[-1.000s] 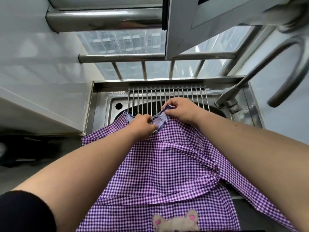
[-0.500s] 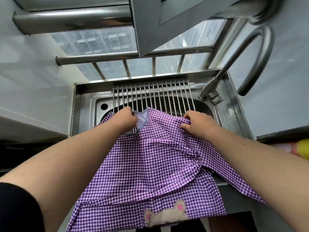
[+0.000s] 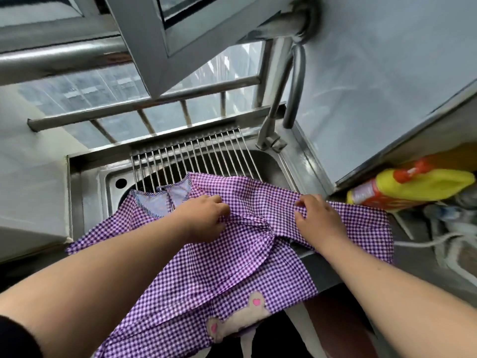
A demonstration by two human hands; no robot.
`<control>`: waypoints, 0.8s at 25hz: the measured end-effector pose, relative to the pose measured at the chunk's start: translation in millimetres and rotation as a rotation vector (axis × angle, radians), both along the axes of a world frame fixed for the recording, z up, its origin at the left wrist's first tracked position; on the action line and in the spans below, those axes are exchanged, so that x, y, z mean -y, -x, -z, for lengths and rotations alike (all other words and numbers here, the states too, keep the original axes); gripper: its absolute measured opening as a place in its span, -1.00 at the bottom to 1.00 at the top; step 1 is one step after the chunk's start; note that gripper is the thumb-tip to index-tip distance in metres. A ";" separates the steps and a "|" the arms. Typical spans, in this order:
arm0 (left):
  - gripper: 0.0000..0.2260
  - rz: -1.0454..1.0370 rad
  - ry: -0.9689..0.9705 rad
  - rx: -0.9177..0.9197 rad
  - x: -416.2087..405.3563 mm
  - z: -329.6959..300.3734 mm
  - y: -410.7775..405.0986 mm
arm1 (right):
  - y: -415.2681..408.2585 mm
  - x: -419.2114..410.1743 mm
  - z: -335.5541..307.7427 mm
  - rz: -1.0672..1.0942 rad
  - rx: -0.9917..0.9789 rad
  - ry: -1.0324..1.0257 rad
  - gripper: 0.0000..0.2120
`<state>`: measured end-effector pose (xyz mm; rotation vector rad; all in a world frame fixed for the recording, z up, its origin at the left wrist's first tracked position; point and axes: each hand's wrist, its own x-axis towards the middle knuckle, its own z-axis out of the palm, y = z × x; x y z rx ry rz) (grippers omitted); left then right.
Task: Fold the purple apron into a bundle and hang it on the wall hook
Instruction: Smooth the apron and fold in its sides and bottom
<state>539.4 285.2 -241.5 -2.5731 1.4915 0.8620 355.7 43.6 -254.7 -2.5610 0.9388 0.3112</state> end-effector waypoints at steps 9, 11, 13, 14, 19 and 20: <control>-0.59 0.136 -0.058 0.092 26.7 -14.2 28.1 | 120.6 44.0 11.3 0.615 -0.099 -0.049 -0.78; -0.59 0.120 -0.068 0.101 30.9 -16.6 34.4 | 136.6 53.6 13.4 0.671 -0.127 -0.011 -0.57; -0.60 0.109 -0.065 0.113 37.9 -19.2 43.6 | 150.4 65.9 15.3 0.732 -0.122 0.014 -0.45; -0.61 0.102 -0.066 0.115 42.3 -21.0 47.4 | 155.0 72.5 17.5 0.764 -0.116 0.007 -0.44; -0.62 0.067 -0.085 0.108 64.5 -25.4 73.2 | 162.0 85.6 1.1 0.660 -0.158 -0.105 -0.73; -0.63 0.058 -0.078 0.098 69.1 -27.1 78.0 | 159.5 84.5 -5.8 0.616 -0.113 -0.092 -0.75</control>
